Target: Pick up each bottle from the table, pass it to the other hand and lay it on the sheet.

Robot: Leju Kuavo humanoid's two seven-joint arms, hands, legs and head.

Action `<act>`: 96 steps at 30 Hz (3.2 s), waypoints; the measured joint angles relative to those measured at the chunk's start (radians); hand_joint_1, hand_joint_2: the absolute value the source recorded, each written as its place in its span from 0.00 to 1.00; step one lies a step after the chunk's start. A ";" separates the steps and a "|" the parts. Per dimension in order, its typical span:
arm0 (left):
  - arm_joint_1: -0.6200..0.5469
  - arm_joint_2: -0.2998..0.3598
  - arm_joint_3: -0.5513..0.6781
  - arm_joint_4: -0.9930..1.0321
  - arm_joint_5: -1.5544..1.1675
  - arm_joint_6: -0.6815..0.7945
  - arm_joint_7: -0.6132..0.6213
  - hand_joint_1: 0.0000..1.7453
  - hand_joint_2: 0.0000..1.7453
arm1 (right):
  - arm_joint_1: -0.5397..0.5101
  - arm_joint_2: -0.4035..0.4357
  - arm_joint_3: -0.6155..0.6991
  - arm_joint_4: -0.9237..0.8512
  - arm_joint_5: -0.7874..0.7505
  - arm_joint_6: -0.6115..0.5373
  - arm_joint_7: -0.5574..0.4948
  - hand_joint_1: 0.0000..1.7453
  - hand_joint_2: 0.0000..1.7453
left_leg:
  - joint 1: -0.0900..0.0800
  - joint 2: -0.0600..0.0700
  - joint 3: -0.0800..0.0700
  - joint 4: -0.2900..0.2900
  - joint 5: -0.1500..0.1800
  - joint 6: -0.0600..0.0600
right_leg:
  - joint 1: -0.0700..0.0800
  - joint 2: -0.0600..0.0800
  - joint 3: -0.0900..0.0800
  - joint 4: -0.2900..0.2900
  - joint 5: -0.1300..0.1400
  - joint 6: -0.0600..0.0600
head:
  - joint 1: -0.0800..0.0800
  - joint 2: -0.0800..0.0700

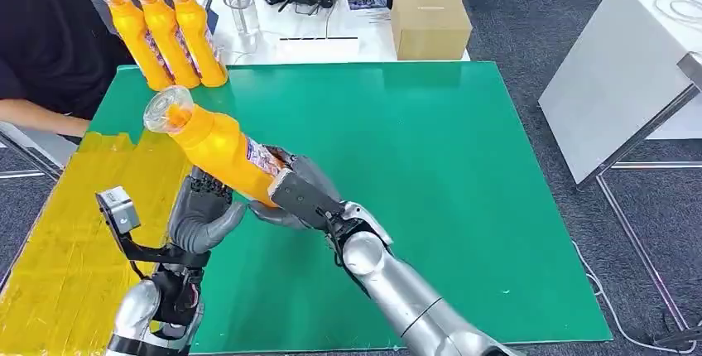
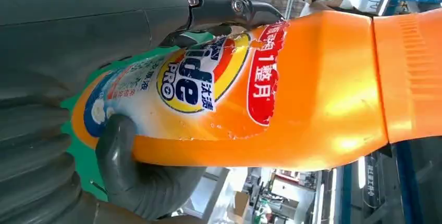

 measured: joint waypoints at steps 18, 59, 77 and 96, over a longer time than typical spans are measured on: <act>0.007 0.008 0.005 0.011 -0.099 0.068 -0.009 0.00 1.00 | 0.004 0.049 0.111 0.056 0.090 0.017 0.000 1.00 1.00 | 0.000 0.000 -0.001 0.000 0.000 0.000 | 0.000 0.000 -0.001 0.000 0.000 0.000 | 0.000 0.000; 0.063 0.014 0.047 0.013 -0.116 0.053 -0.044 1.00 1.00 | 0.000 0.030 0.266 0.035 0.066 -0.006 0.011 0.00 0.00 | 0.000 0.000 -0.001 0.000 0.000 0.000 | 0.000 0.000 -0.002 0.000 0.000 0.000 | 0.000 0.000; 0.030 0.087 0.158 -0.017 -0.838 0.366 -0.192 1.00 1.00 | 0.093 -0.210 -0.032 -0.272 0.085 0.026 -0.050 0.00 0.00 | -0.001 0.000 -0.001 0.000 0.000 0.000 | 0.000 -0.001 -0.001 0.000 0.001 0.000 | 0.000 0.000; 0.079 0.330 0.187 0.251 -1.652 0.667 -0.025 1.00 1.00 | 0.093 -0.282 -0.133 -0.322 0.034 0.078 -0.098 0.00 0.00 | -0.001 0.000 -0.002 0.000 0.000 0.000 | 0.000 0.000 -0.002 0.000 0.000 0.000 | 0.000 0.000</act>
